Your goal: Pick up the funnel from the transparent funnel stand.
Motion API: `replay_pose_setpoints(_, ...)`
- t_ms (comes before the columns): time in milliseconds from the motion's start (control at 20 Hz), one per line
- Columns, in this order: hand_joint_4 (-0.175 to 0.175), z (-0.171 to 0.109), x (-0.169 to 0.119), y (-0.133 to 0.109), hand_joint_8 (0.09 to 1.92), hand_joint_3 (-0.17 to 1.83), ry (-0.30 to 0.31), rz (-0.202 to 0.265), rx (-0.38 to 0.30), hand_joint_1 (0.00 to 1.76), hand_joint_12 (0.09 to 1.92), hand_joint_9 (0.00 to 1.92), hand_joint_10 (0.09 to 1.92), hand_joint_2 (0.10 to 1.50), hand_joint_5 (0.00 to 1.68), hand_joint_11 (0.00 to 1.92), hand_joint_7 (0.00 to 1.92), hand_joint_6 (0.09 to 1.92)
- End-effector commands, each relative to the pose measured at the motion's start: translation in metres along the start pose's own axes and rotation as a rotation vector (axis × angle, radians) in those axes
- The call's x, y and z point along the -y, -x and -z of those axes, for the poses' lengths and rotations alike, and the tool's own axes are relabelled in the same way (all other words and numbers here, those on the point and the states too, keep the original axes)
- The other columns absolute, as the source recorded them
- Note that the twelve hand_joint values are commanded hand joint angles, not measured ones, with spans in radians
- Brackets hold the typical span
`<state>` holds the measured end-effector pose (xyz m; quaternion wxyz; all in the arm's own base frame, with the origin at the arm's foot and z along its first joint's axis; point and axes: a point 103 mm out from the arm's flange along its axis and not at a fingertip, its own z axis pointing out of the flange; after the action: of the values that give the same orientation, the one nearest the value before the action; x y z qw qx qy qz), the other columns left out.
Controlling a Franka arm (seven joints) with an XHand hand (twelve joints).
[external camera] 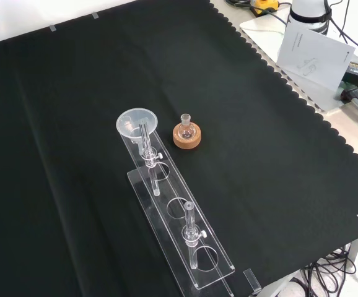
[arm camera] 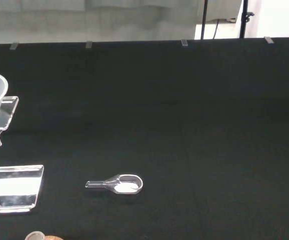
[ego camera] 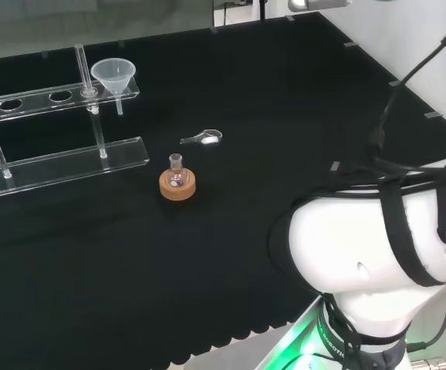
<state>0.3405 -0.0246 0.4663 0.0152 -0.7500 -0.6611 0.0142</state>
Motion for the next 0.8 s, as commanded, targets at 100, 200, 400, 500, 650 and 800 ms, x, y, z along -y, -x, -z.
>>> replay_pose_setpoints(100, 0.031, -0.020, -0.049, -0.014, 0.28, 0.35, -0.029, 0.033, 0.018, 0.01, 1.36, 0.10, 0.60, 1.22, 0.19, 0.00, 0.01, 0.09)
replay_pose_setpoints(200, 0.030, -0.025, -0.067, -0.028, 0.29, 0.33, -0.033, 0.042, 0.027, 0.06, 1.37, 0.12, 0.60, 1.19, 0.19, 0.00, 0.02, 0.09)
replay_pose_setpoints(400, 0.026, -0.040, -0.100, -0.051, 0.34, 0.29, -0.072, 0.104, 0.034, 0.18, 1.39, 0.15, 0.63, 1.13, 0.20, 0.00, 0.06, 0.09)
replay_pose_setpoints(500, 0.025, -0.049, -0.115, -0.062, 0.35, 0.28, -0.093, 0.132, 0.035, 0.23, 1.40, 0.16, 0.64, 1.10, 0.20, 0.01, 0.07, 0.09)
replay_pose_setpoints(650, 0.025, -0.061, -0.130, -0.078, 0.37, 0.26, -0.122, 0.153, 0.058, 0.30, 1.41, 0.16, 0.64, 1.06, 0.20, 0.00, 0.06, 0.09)
replay_pose_setpoints(800, 0.023, -0.071, -0.139, -0.097, 0.42, 0.26, -0.152, 0.179, 0.081, 0.34, 1.41, 0.15, 0.67, 1.03, 0.20, 0.00, 0.04, 0.09)
